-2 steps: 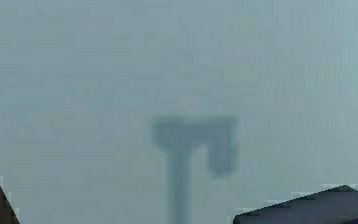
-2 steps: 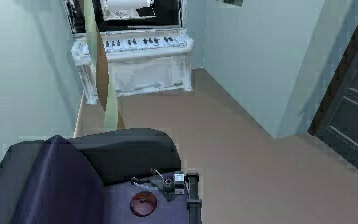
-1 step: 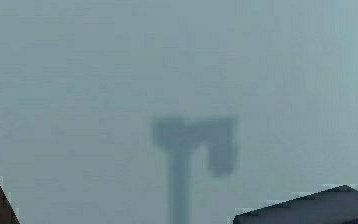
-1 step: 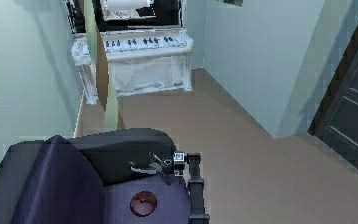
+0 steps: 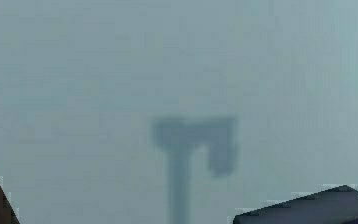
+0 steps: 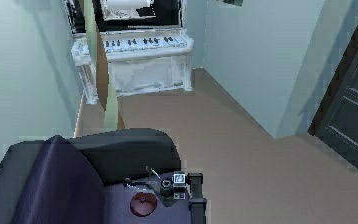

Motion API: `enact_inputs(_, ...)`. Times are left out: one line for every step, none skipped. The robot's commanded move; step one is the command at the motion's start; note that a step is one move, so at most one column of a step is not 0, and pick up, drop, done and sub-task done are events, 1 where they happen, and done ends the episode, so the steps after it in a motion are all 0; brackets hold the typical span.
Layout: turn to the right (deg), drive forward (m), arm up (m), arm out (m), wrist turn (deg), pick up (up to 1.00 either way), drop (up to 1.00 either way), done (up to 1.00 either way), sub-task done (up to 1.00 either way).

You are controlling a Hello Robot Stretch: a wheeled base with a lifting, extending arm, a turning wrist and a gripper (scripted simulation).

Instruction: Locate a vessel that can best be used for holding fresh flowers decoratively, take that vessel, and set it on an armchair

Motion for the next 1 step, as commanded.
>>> enact_inputs(0.0,0.00,0.00,0.00,0.0,0.00,0.00,1.00,0.00)
